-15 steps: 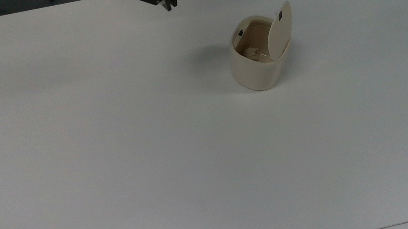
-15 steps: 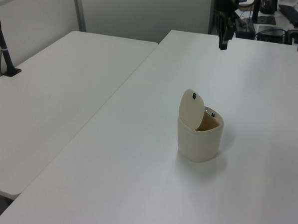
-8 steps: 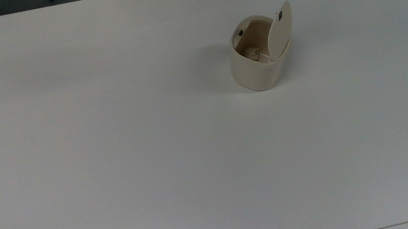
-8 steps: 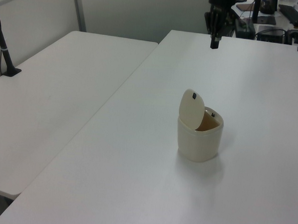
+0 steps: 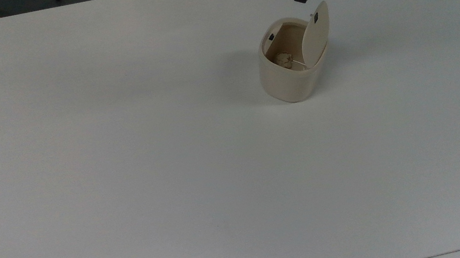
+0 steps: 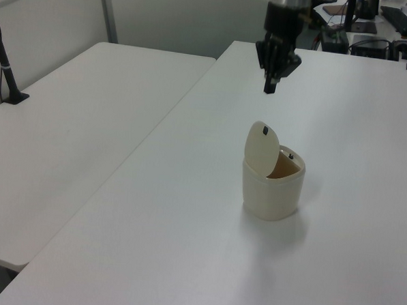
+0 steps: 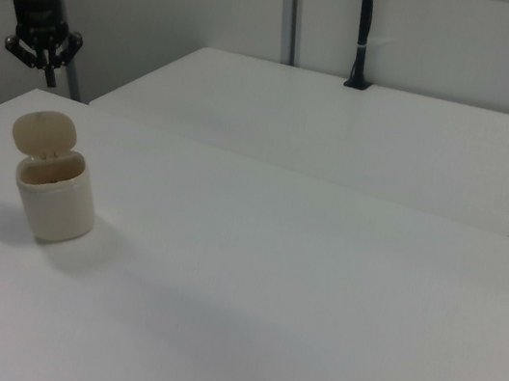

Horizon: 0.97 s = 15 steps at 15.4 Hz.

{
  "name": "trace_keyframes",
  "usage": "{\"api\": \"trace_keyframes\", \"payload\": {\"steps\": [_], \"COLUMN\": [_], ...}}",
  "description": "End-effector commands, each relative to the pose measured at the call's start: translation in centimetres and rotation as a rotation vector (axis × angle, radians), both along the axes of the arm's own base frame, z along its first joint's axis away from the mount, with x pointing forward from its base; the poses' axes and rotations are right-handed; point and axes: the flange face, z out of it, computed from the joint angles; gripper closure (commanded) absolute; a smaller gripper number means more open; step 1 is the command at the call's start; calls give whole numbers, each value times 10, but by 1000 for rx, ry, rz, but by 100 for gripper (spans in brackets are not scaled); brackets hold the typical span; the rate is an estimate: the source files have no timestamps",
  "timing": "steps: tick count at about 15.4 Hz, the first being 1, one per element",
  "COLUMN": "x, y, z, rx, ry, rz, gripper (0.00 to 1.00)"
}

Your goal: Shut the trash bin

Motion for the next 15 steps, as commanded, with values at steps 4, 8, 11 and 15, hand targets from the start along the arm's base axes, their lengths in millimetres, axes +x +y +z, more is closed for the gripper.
{"api": "trace_keyframes", "payload": {"steps": [4, 8, 11, 15], "x": [12, 15, 10, 4], "y": [38, 42, 53, 40], "z": [-34, -49, -65, -86], "rx": [9, -9, -64, -118], "ry": [-7, 11, 23, 127], "rz": [-16, -9, 31, 89], "gripper": [100, 100, 100, 100]}}
